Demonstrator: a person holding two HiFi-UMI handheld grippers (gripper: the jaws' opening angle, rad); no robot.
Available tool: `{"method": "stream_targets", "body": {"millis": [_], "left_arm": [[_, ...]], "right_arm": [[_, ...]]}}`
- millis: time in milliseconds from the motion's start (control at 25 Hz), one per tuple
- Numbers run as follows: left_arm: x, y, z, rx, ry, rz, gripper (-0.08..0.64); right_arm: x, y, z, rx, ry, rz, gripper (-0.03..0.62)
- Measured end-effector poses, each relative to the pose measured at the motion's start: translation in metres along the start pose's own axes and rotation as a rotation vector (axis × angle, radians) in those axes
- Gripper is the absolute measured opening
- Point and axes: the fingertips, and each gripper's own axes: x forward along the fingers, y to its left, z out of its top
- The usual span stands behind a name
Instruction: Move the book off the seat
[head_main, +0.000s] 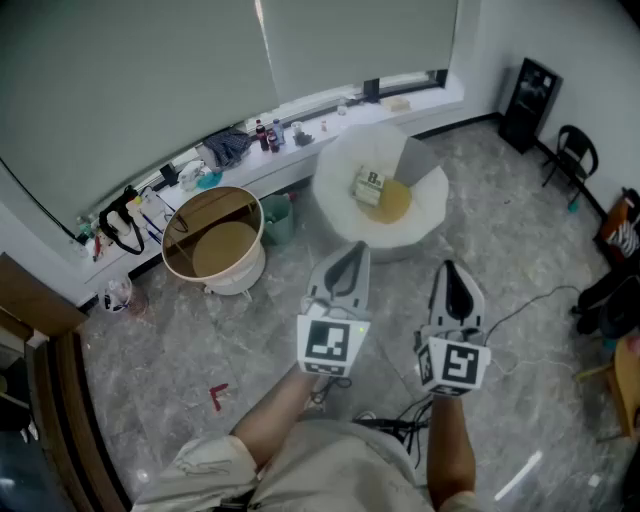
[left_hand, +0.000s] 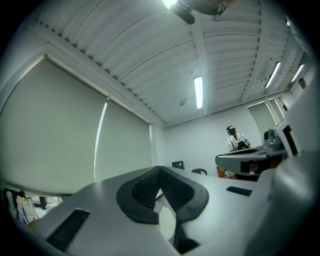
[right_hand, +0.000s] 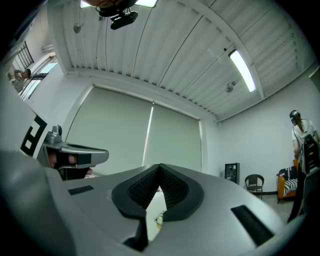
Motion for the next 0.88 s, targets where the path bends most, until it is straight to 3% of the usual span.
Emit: {"method": "stream_targets", "body": {"millis": [880], "left_arm": [[0.018, -0.041, -0.029, 0.015, 0.055, 0.080, 0.003]], "right_arm": [[0.006, -0.044, -0.035, 0.043, 0.012, 0.064, 0.005]]}}
